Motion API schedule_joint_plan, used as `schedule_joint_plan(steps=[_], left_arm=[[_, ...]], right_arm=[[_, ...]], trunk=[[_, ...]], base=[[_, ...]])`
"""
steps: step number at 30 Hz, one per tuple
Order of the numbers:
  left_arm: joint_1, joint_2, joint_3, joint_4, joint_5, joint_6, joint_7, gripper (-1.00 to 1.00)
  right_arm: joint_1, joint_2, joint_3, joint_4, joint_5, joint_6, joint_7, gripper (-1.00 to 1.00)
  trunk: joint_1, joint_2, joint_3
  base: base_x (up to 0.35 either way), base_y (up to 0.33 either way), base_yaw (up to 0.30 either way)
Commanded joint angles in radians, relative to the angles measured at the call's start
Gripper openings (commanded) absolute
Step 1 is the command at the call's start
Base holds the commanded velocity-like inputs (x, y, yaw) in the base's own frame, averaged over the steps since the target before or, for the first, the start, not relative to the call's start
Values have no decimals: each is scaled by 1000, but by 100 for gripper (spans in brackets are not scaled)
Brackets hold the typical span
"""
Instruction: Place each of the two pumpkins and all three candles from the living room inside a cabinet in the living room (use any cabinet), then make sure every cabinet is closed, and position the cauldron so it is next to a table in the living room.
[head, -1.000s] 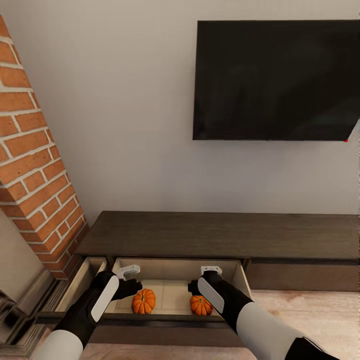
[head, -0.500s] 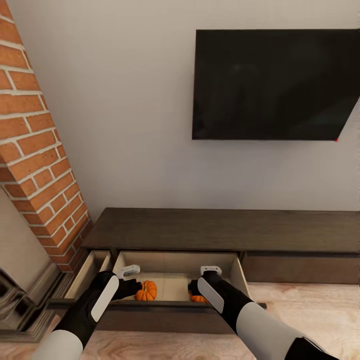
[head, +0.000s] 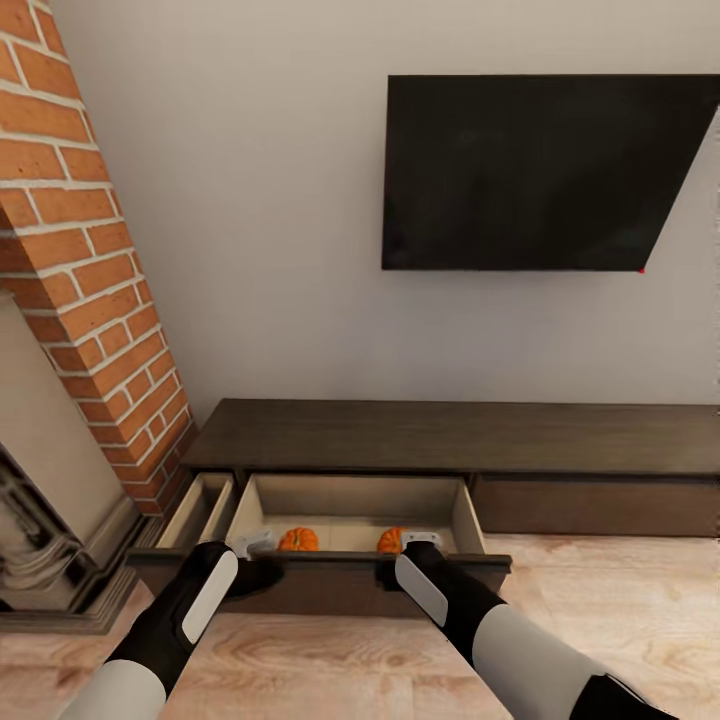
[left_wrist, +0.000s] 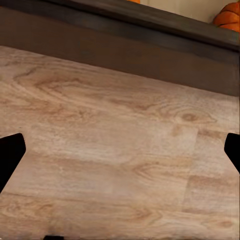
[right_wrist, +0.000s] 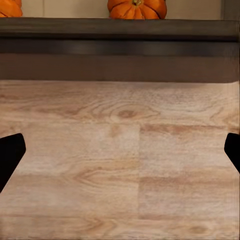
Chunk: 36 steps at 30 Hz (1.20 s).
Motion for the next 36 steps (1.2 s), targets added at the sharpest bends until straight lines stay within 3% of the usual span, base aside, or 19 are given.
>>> schedule_joint_plan(steps=[1,8,20,32,36], left_arm=[[-1,1,-4,-1,11,2,10,100],[-1,1,-4,-1,11,2,10,100],[-1,1,-4,-2,11,2,10,100],[-1,1,-4,-3,11,2,10,100],[-1,1,-4,-3,11,1,9,100]], right_arm=[[-1,-1,6,-1,-9,1,-8,100],[-1,-1,6,-1,-9,2,-8,100],[-1,-1,6,-1,-9,0,-8,100],[-1,-1,6,-1,-9,0,-8,100],[-1,-1,6,-2,-9,0,-8,100]], trunk=[[-1,-1,-1],[-1,-1,-1],[-1,-1,-1],[45,-85,-39],[45,-85,-39]], base=[[-330,0,0],[-292,0,0],[-21,0,0],[0,0,0],[0,0,0]])
